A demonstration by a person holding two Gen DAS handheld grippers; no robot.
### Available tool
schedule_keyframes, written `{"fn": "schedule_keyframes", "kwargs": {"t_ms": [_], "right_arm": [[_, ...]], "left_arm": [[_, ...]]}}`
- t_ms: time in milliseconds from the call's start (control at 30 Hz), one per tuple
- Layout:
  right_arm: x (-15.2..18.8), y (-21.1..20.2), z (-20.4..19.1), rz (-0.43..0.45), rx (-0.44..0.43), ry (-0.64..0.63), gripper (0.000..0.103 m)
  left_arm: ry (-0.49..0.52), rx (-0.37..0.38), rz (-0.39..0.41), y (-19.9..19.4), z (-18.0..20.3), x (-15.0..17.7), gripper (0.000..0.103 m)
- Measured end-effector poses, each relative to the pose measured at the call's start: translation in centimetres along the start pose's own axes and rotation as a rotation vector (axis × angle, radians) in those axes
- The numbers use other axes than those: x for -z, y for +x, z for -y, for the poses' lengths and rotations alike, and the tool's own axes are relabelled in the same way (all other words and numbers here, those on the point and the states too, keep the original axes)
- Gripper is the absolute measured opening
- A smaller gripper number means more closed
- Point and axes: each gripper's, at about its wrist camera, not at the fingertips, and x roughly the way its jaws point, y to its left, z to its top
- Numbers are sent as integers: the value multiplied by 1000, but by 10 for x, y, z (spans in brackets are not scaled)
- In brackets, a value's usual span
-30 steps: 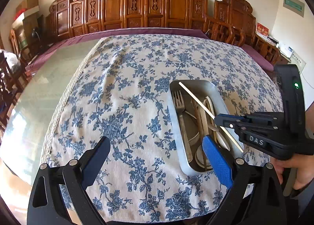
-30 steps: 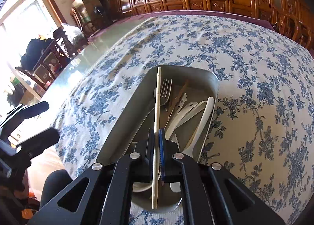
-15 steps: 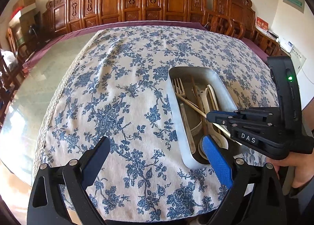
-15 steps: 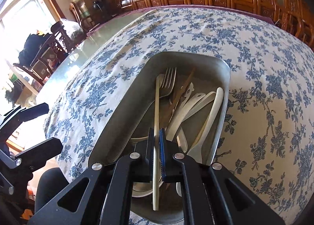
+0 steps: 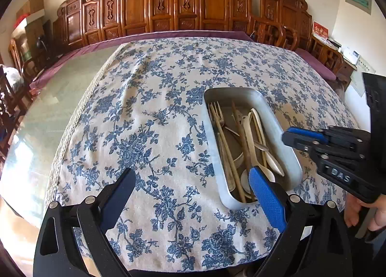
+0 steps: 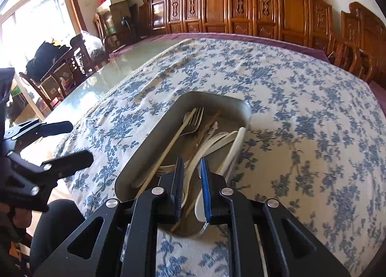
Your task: Organize utensils
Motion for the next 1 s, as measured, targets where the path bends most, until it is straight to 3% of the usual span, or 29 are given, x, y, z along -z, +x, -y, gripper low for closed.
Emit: {"fn": "schedule_keyframes", "kwargs": {"t_ms": [67,233,300,467,1000], "right_arm": [[3,-10,1,15,15,-7,21],[12,-41,8,73,52,1,66],[16,-50,13,89,65,12,71],[26,-74,23,125,120,47,99],[57,-154,42,203,233,137,100]], "left_arm": [[-3,3,2,-3,3,-1,91],[0,11,10,-11,16,0,91],[6,11,12,-14,22,0,91],[9,19,28,-27,37,0,91],[1,16,53,-63,83,7,95]]}}
